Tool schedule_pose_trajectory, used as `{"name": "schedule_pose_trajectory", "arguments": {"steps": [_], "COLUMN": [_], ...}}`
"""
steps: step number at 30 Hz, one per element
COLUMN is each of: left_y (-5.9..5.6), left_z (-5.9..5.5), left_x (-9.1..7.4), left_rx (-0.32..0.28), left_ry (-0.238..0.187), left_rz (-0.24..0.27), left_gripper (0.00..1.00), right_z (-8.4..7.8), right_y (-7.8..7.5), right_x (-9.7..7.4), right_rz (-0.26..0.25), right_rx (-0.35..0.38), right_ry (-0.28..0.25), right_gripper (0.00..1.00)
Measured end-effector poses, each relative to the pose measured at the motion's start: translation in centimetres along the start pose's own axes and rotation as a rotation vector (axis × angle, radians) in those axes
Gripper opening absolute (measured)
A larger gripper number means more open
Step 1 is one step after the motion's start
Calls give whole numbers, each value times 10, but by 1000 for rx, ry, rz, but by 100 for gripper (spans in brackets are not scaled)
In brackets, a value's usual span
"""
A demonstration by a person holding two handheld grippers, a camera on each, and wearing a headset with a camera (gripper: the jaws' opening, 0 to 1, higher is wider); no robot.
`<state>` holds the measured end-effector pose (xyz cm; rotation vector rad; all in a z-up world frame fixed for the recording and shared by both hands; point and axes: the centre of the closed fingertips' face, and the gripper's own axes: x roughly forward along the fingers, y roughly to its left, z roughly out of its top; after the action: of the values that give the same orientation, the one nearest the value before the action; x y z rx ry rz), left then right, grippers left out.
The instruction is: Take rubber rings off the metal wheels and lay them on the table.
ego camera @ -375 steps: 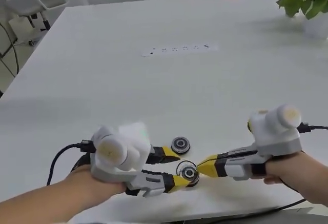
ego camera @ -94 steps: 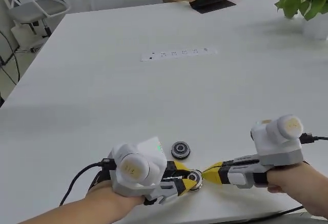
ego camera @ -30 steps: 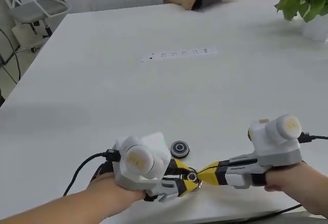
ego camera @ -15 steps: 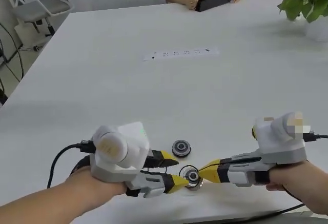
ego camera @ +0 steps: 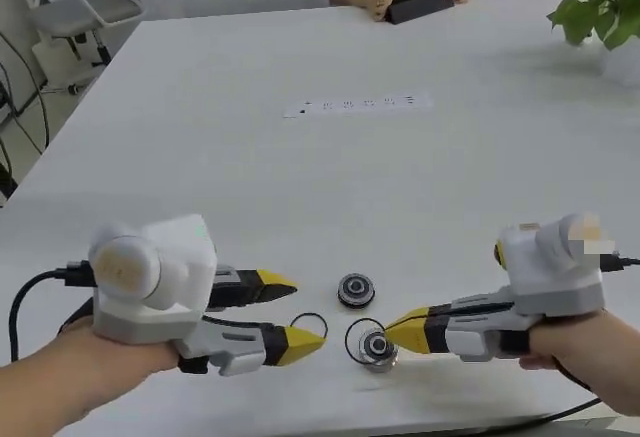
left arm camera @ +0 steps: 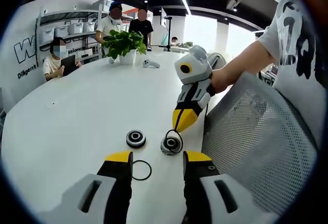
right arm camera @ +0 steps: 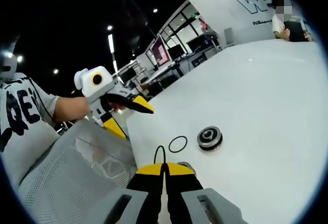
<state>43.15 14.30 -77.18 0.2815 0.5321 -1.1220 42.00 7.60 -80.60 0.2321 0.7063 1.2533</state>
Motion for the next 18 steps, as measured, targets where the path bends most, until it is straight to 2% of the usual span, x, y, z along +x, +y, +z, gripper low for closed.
{"name": "schedule_pose_trajectory", "arguments": {"steps": [8,11,18], "left_y": [7,11,19], "left_z": [-5,-7,-12], "left_x": [-15,-20,-31], "left_rx": [5,-2,-23], "left_ry": [0,0,-4], "left_rz": [38,57,94], "left_gripper": [41,43,47], "right_z": [18,23,31], "right_y": [2,-4,-6], "right_x": [2,7,20], "right_rz": [0,0,3], "right_rx": [-20,-28,-49], "right_ry": [-9,-6,18], "right_gripper": [0,0,0]}}
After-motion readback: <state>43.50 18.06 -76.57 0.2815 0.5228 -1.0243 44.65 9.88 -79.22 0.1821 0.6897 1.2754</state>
